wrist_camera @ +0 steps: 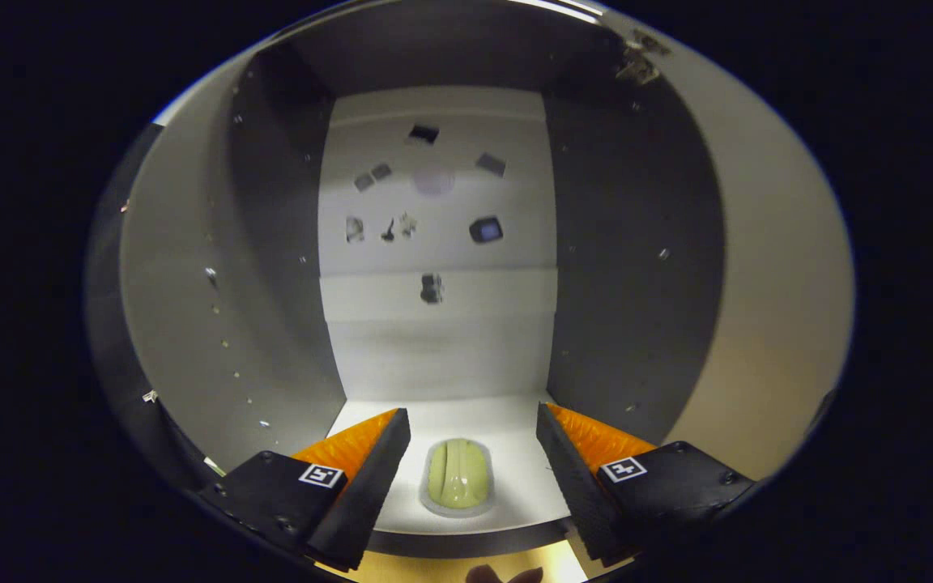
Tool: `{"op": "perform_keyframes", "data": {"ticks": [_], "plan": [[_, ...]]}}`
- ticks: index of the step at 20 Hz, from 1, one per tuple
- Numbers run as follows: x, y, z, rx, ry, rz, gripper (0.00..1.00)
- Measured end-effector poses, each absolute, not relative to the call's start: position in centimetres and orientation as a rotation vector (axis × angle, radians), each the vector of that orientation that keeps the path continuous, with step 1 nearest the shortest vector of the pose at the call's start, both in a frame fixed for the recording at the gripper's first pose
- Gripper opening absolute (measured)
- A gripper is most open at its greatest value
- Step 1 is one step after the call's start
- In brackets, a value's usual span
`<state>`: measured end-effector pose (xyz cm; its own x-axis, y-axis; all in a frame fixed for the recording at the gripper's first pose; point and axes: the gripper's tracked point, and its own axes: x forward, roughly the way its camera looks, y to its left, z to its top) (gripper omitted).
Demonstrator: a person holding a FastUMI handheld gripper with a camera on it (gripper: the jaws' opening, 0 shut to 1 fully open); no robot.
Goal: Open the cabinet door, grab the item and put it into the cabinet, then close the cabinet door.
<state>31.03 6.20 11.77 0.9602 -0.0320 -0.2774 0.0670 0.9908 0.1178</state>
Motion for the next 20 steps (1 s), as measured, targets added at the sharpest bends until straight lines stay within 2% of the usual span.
{"op": "perform_keyframes", "data": {"ticks": [9, 15, 20], "plan": [[17.0, 5.5, 23.1, 0.139, 0.012, 0.001, 0.98], [7.0, 3.7, 26.2, 0.129, -0.075, 0.018, 0.98], [-1.0, 0.3, 26.8, 0.085, -0.076, 0.033, 0.98]]}}
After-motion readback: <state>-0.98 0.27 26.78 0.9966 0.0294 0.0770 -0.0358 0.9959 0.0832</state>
